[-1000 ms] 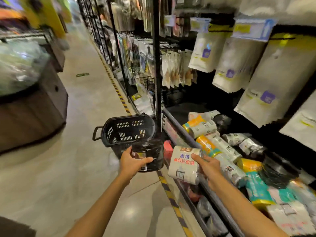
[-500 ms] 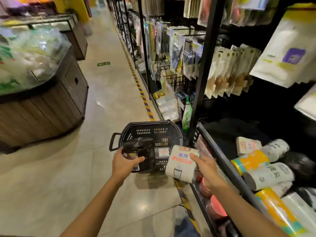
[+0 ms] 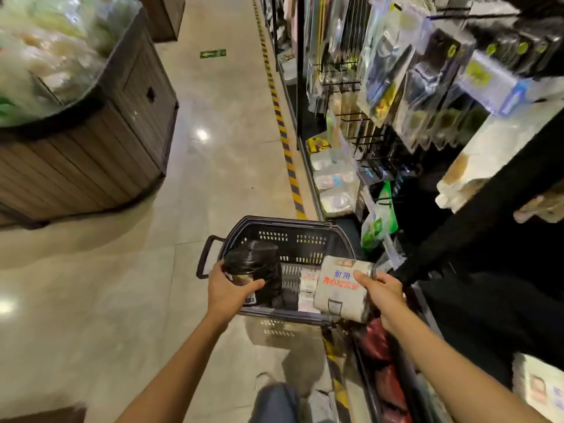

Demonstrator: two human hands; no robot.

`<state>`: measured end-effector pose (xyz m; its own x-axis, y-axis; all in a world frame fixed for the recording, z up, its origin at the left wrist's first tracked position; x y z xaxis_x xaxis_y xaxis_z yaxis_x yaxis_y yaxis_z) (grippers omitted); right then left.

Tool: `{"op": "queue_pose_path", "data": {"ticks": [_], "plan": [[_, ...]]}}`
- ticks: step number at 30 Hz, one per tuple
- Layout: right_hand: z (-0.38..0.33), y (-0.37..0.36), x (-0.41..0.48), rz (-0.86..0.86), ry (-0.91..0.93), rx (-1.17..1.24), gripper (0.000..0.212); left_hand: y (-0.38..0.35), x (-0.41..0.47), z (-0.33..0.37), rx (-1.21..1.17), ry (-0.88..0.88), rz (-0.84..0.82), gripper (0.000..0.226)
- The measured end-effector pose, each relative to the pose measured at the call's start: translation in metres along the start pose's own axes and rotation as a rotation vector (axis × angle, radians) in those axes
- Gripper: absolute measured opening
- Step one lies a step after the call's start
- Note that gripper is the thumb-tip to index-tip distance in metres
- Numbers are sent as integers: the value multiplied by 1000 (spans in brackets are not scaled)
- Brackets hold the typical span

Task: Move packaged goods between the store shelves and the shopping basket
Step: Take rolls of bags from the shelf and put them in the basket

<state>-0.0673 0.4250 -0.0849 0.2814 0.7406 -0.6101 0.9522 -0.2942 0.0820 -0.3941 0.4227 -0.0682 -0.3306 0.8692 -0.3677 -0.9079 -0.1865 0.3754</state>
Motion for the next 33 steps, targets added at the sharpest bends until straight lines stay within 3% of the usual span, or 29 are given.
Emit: {"op": "queue_pose_path", "data": {"ticks": [5, 15, 21, 28, 33], "plan": [[9, -34, 69, 37, -45, -72, 13, -11, 87, -25, 10, 59, -18, 87], [107, -88, 241, 78, -178, -260, 24, -85, 253, -122, 219, 121, -172, 66], [205, -101, 331, 62, -278, -327, 21, -158, 323, -220, 224, 188, -250, 97], [313, -112, 396, -23, -357, -419, 32, -235, 376, -306, 332, 125, -326, 104], [348, -119, 418, -54, -382, -363, 32, -275, 396, -346, 368, 106, -361, 99]]}}
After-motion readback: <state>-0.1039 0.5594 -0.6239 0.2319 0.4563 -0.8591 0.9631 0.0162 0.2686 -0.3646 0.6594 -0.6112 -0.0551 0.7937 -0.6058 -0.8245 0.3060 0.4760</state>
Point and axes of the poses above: each hand's wrist, its own x-axis towards the middle knuckle, its own y-axis out of the back of the hand, z = x × y, the point moved 7 cm from there along x, towards the middle knuckle, and after that the axes turned 4 degrees about -z, right-handed, at the moved point
